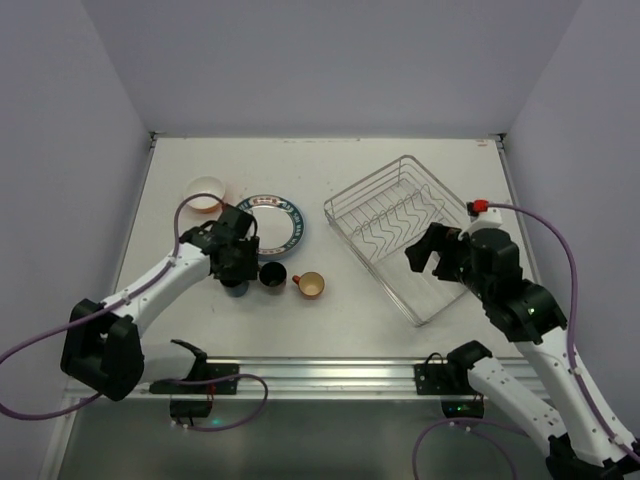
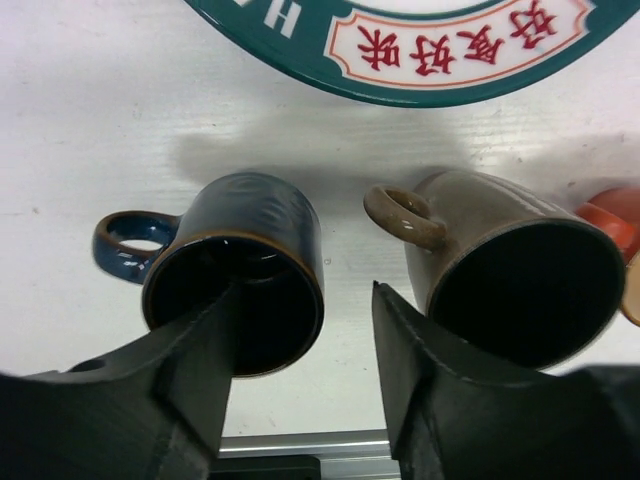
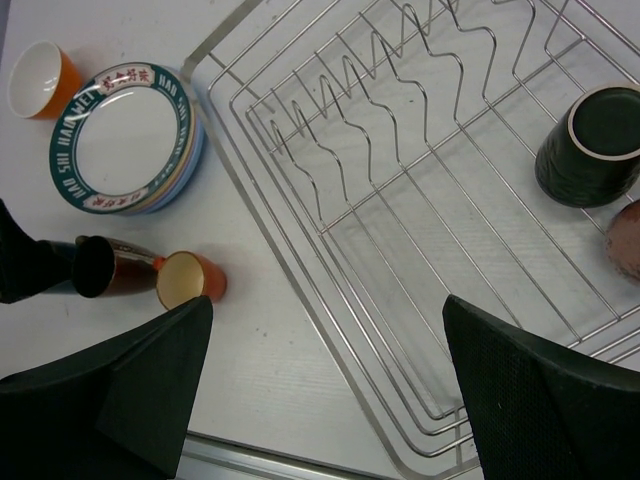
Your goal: Unload the mixed dishes from the dish rack
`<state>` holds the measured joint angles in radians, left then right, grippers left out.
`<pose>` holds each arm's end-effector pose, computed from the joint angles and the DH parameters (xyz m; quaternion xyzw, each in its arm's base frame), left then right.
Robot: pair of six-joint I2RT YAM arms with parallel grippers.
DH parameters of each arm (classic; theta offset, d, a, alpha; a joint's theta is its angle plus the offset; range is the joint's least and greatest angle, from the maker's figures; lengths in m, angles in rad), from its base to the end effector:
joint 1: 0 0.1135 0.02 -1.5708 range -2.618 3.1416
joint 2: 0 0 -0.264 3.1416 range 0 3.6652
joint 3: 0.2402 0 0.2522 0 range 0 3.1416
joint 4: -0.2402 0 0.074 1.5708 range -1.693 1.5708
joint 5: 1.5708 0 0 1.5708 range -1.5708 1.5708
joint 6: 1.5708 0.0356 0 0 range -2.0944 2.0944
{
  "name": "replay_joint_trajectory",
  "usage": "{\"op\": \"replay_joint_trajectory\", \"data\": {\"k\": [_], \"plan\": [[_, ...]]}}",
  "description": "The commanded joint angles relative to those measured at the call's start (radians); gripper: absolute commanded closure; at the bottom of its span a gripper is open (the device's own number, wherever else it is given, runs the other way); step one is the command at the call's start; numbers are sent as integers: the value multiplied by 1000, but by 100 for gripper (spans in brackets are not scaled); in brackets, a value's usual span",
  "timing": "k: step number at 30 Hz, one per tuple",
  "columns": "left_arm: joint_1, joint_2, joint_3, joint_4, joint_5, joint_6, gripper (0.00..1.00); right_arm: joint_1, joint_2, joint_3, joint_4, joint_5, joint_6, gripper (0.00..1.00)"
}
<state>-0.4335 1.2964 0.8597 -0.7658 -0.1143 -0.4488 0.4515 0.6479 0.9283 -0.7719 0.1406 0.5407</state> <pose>0.2151 -0.0951 0.2164 -0.0180 0.9814 -0.0273 0.1893 0.1143 0.0499 0.3467 0.0742 0.8533 0.1910 0.4795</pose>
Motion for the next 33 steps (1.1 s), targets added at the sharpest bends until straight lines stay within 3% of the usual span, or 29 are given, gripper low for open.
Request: {"op": "replay_joint_trajectory", "data": {"k": [1, 7, 8, 9, 12, 16, 20, 33], "plan": [[-4, -88, 76, -23, -27, 21, 41, -2, 64, 12, 6, 45, 15, 1], [-4, -233, 150, -93, -50, 24, 24, -89, 179, 12, 28, 96, 41, 1], [-4, -256, 168, -98, -56, 25, 5, -114, 194, 10, 49, 93, 32, 1], [-4, -303, 176, -98, -61, 27, 0, -138, 211, 12, 54, 88, 27, 1], [-2, -403, 171, -25, -99, 44, 0, -220, 291, 27, 56, 103, 28, 1], [-2, -543, 44, 158, -188, 100, 0, -272, 335, 35, 77, 157, 87, 1], [-2, -661, -51, 236, -284, 102, 0, -301, 438, 79, 89, 282, 201, 1], [-4, -657, -77, 232, -231, 91, 0, -343, 760, 277, 2, 407, 426, 1]]}}
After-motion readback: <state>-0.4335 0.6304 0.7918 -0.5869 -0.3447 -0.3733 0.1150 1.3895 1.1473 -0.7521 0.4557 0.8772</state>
